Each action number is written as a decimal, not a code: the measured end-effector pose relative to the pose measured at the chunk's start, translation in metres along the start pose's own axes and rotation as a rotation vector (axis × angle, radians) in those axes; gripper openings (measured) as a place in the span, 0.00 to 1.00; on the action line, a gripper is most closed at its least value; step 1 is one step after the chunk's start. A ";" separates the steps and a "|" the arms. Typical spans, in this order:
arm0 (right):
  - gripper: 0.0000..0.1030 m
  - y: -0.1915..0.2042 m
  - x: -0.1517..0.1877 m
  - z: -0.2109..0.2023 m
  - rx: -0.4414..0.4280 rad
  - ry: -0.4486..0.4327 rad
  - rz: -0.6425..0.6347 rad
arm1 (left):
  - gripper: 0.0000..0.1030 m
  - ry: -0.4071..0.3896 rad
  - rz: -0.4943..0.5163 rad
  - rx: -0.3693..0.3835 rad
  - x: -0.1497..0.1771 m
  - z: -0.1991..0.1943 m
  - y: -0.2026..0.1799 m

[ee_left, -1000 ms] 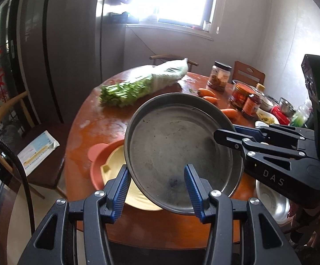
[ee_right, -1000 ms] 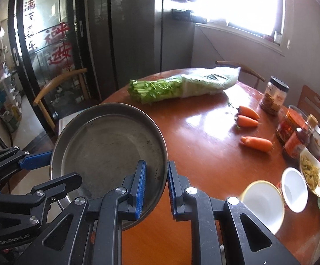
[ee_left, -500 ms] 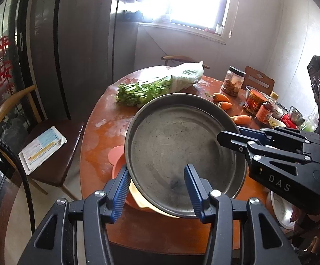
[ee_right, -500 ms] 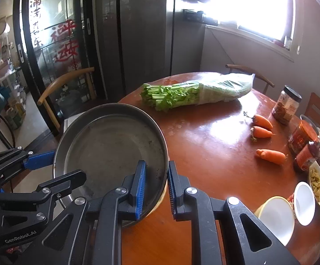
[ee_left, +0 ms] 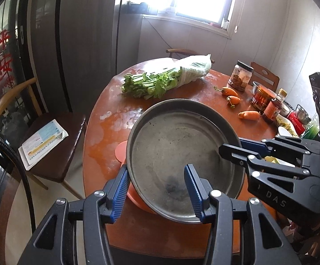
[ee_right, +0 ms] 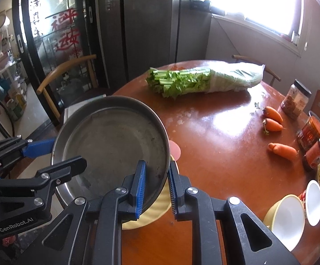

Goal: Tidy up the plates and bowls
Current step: 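Lower the steel pan onto the shell dish and open the right tool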

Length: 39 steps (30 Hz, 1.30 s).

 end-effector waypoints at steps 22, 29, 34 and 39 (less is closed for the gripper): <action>0.21 -0.010 0.019 0.030 -0.010 0.061 0.052 | 0.49 0.060 0.021 -0.008 0.009 0.040 -0.003; 0.21 -0.010 0.021 0.033 -0.012 0.059 0.060 | 0.49 0.045 0.041 -0.027 0.009 0.044 -0.006; 0.21 -0.014 0.021 0.038 -0.011 0.053 0.068 | 0.49 0.041 0.044 -0.031 0.008 0.048 -0.006; 0.22 -0.017 0.020 0.043 -0.003 0.052 0.066 | 0.49 0.051 0.053 -0.039 0.009 0.054 -0.008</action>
Point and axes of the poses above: each gripper's, at about its wrist camera, not at the fingertips, and z roughly the way its jaws point, y to its left, x to its underside, the point moved 5 cm from there along z, roughly the way its jaws point, and after that the axes turned 13 degrees about -x, right-handed, at the moved point
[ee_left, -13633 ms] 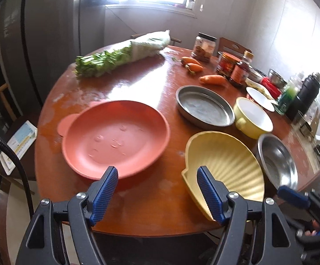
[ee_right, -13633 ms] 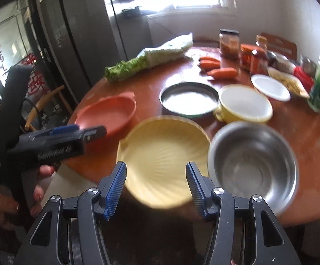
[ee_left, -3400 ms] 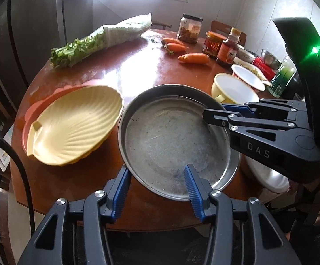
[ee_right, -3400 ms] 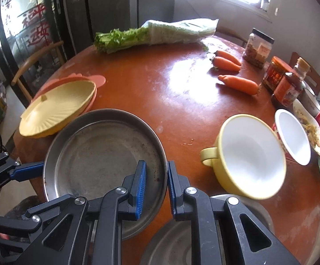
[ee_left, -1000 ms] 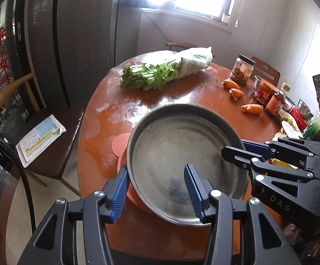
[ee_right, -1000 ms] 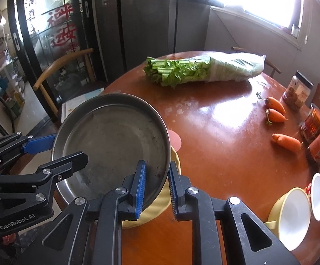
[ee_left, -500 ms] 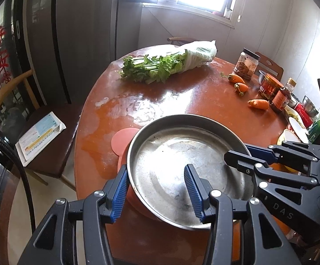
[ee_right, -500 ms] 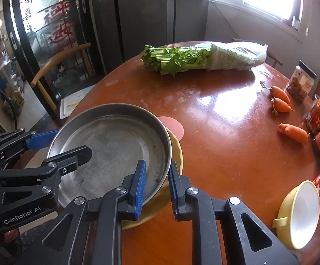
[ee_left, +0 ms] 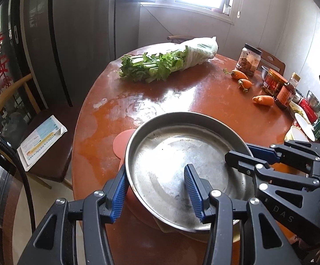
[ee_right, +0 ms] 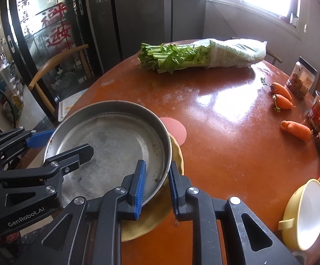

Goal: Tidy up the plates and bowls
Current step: 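Lower the steel pan onto the shell dish and open the right tool, then move both tools to the deep steel bowl and grasp its rim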

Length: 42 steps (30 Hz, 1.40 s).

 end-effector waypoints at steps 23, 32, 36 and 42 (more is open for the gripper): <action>0.36 -0.004 0.004 -0.008 0.000 -0.007 0.046 | 0.49 0.016 0.034 0.035 0.000 -0.001 -0.006; 0.45 -0.006 0.001 -0.026 0.023 -0.045 0.044 | 0.52 -0.010 0.025 0.031 -0.005 -0.011 -0.006; 0.46 -0.008 0.001 -0.037 0.027 -0.070 0.053 | 0.55 -0.030 0.026 0.025 -0.011 -0.019 -0.007; 0.51 -0.005 0.000 -0.060 0.022 -0.128 0.057 | 0.63 -0.069 0.013 0.019 -0.017 -0.035 -0.007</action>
Point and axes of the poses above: each gripper's, at about its wrist camera, not at the fingertips, and z roughly the way its jaws point, y to its left, x to its underside, the point moved 5 cm from there along z, roughly the way its jaws point, and after that the axes turned 13 degrees about -x, right-handed, at the moved point
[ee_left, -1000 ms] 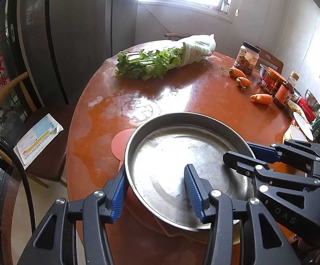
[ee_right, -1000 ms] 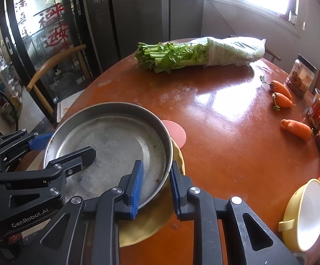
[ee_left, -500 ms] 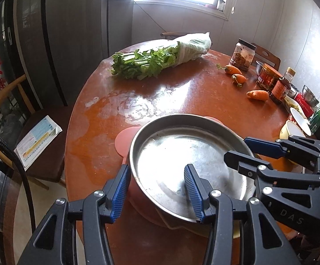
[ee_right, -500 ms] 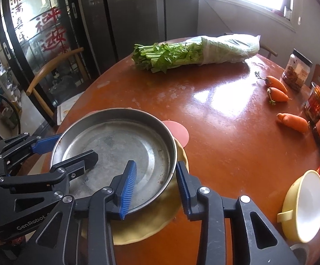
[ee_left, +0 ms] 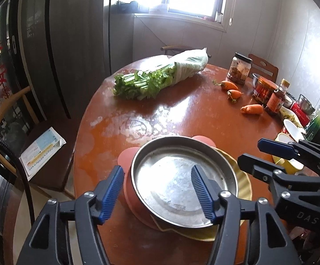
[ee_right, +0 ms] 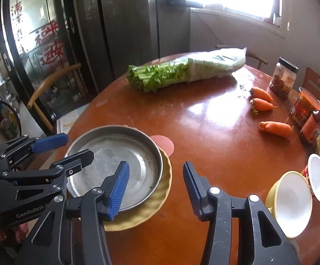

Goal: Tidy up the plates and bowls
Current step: 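Move both tools to the deep steel bowl and grasp its rim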

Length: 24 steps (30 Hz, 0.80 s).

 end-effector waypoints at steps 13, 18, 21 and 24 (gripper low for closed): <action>0.59 -0.001 0.004 -0.075 0.029 -0.161 -0.012 | 0.66 -0.092 0.017 0.020 -0.012 -0.049 -0.022; 0.66 -0.014 0.014 -0.106 0.073 -0.215 0.006 | 0.67 -0.114 0.043 0.032 -0.016 -0.063 -0.043; 0.69 -0.022 0.019 -0.126 0.099 -0.252 0.013 | 0.67 -0.132 0.064 0.043 -0.017 -0.071 -0.058; 0.72 -0.033 0.026 -0.143 0.120 -0.279 0.027 | 0.67 -0.138 0.084 0.054 -0.018 -0.077 -0.075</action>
Point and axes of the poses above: each gripper's, at about its wrist camera, not at the fingertips, and z roughly the way its jaws point, y to its left, x to its underside, the point moved 5 cm from there along z, roughly the way its jaws point, and after that the axes turned 13 degrees about -x, right-handed, at the moved point
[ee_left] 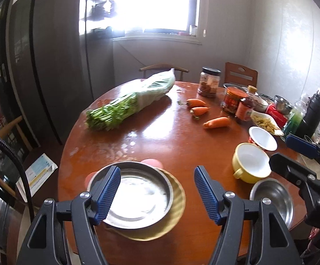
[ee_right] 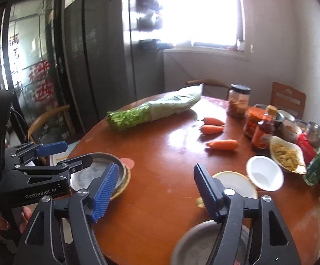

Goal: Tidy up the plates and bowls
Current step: 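Move both tools to the deep steel bowl and grasp its rim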

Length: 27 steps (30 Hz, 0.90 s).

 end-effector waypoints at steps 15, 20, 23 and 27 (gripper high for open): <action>0.72 -0.066 0.031 -0.063 0.118 -0.030 0.070 | 0.69 -0.003 0.065 0.079 0.006 -0.007 -0.080; 0.72 -0.081 0.039 -0.070 0.134 -0.023 0.088 | 0.70 0.002 0.091 0.084 0.010 -0.008 -0.096; 0.72 -0.090 0.046 -0.073 0.137 -0.015 0.104 | 0.70 0.012 0.098 0.097 0.014 -0.009 -0.102; 0.72 -0.101 0.062 -0.073 0.146 0.020 0.122 | 0.72 0.036 0.122 0.114 0.025 -0.003 -0.115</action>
Point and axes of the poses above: each gripper's, at about its wrist camera, not at the fingertips, and z roughly the way its jaws point, y to its left, x to its underside, the point moved 5 cm from there along z, roughly the way its jaws point, and after that the axes turned 13 degrees about -x, right-handed, at the moved point
